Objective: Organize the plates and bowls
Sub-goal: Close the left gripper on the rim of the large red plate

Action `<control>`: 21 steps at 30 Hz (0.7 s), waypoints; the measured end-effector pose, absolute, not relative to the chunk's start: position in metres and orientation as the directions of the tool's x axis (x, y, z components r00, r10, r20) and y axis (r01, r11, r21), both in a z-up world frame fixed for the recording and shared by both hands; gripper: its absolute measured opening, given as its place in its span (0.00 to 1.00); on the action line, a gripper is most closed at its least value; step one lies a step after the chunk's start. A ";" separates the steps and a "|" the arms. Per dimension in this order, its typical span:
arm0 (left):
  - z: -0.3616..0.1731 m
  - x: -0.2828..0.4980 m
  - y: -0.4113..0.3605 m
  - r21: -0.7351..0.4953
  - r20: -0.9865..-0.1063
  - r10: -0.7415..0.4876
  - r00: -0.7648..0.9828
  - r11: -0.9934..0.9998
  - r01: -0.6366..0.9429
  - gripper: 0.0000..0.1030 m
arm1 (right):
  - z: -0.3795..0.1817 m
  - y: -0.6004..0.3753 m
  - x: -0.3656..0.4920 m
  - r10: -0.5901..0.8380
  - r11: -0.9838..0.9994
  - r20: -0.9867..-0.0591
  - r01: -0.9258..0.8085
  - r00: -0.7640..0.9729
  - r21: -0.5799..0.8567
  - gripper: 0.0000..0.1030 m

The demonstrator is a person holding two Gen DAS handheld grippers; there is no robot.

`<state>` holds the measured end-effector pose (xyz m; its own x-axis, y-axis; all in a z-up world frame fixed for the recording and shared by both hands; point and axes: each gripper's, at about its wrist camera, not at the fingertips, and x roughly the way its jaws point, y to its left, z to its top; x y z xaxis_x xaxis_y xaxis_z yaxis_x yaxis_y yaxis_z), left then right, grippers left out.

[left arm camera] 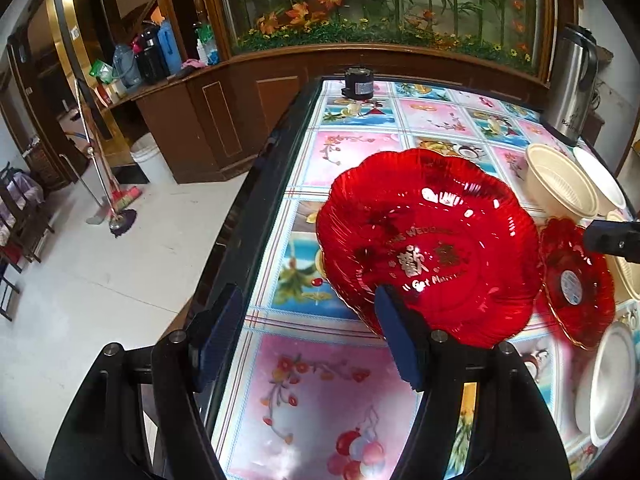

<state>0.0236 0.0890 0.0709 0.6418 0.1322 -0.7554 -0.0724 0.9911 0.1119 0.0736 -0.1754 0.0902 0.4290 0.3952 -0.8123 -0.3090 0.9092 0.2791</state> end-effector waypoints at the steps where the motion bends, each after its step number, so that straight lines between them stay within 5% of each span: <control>1: 0.071 0.024 0.088 0.123 -0.751 0.142 0.645 0.990 -0.074 0.67 | 0.090 -0.176 0.076 0.394 0.910 -0.812 -0.307 0.429 0.279 0.62; 12: 0.068 0.046 0.089 0.030 -0.787 0.049 0.615 0.999 -0.042 0.66 | 0.081 -0.171 0.103 0.394 0.911 -0.820 -0.292 0.415 0.290 0.55; 15: 0.066 0.056 0.092 -0.011 -0.804 0.016 0.595 0.999 -0.043 0.39 | 0.080 -0.169 0.114 0.394 0.913 -0.822 -0.283 0.411 0.295 0.55; 21: 0.058 0.069 0.093 -0.056 -0.824 -0.020 0.566 0.997 -0.045 0.39 | 0.072 -0.166 0.127 0.399 0.911 -0.830 -0.274 0.390 0.309 0.49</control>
<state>0.0687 0.0933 0.0584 0.5655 -0.0205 -0.8245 -0.0449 0.9974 -0.0556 0.1270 -0.1658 0.0715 0.3897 0.3991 -0.8300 -0.2739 0.9107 0.3092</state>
